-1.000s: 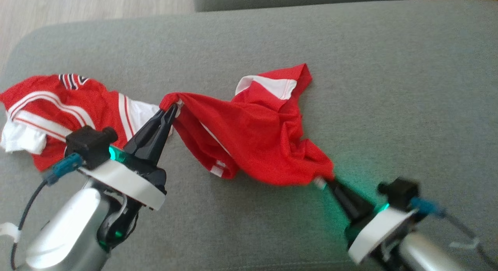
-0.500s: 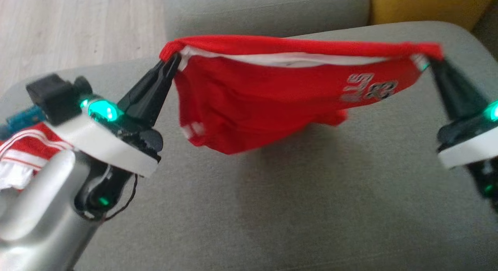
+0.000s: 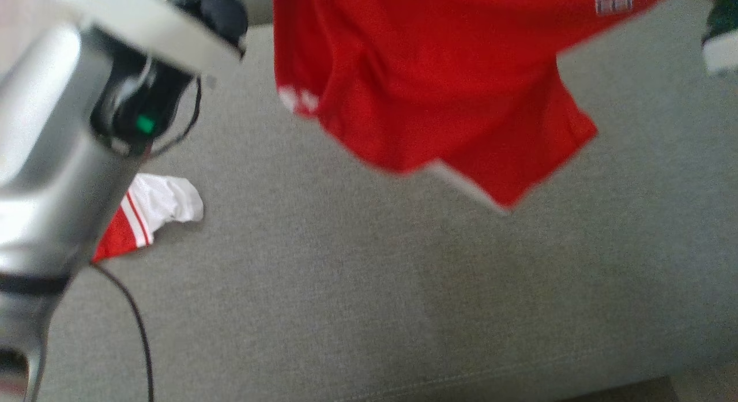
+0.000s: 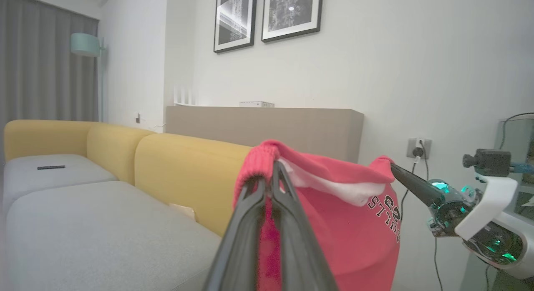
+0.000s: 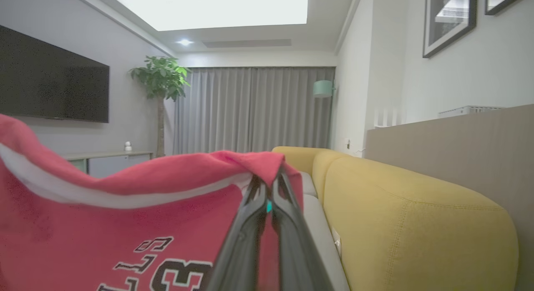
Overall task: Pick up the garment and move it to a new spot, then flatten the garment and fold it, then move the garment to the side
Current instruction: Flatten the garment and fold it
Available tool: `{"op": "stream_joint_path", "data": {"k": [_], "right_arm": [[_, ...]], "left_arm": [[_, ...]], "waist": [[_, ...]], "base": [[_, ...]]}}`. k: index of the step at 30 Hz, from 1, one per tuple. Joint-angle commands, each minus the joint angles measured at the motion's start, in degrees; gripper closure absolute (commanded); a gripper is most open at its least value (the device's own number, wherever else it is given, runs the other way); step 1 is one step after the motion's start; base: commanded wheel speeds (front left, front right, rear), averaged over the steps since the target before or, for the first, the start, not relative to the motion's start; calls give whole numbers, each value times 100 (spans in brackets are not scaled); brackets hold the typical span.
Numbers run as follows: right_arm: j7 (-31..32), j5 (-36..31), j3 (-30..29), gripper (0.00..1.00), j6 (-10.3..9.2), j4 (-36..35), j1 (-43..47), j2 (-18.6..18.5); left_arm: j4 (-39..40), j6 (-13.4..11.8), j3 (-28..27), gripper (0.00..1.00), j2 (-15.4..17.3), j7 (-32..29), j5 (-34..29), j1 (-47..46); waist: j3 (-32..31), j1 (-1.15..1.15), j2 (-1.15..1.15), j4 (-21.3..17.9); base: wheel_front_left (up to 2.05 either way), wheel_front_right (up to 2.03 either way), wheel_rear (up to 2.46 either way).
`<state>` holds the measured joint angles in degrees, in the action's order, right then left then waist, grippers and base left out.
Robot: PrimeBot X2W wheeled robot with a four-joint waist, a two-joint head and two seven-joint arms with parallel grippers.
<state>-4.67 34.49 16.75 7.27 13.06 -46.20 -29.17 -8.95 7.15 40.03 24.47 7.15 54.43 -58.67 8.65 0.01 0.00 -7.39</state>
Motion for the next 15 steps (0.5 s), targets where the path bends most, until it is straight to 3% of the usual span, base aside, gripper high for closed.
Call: {"op": "stream_joint_path", "data": {"k": [1,8,15], "right_arm": [[-117,-63,64,100,22,14,-299,15],[-833,-493,-241,100,22,787,-1437,145],[-953,-643,-356,100,22,823,-1037,257]], "left_arm": [[-83,33,-184,100,98,95,-40,-424],[-1007,33,154,100,-377,726,-276,-1648],[-697,34,430,100,-384,782,-483,-1285]], "waist": [[370,-1,0,53],[1072,-1,0,192],[1484,-1,0,227]], "base": [[0,0,0],[0,0,0],[0,0,0]]}}
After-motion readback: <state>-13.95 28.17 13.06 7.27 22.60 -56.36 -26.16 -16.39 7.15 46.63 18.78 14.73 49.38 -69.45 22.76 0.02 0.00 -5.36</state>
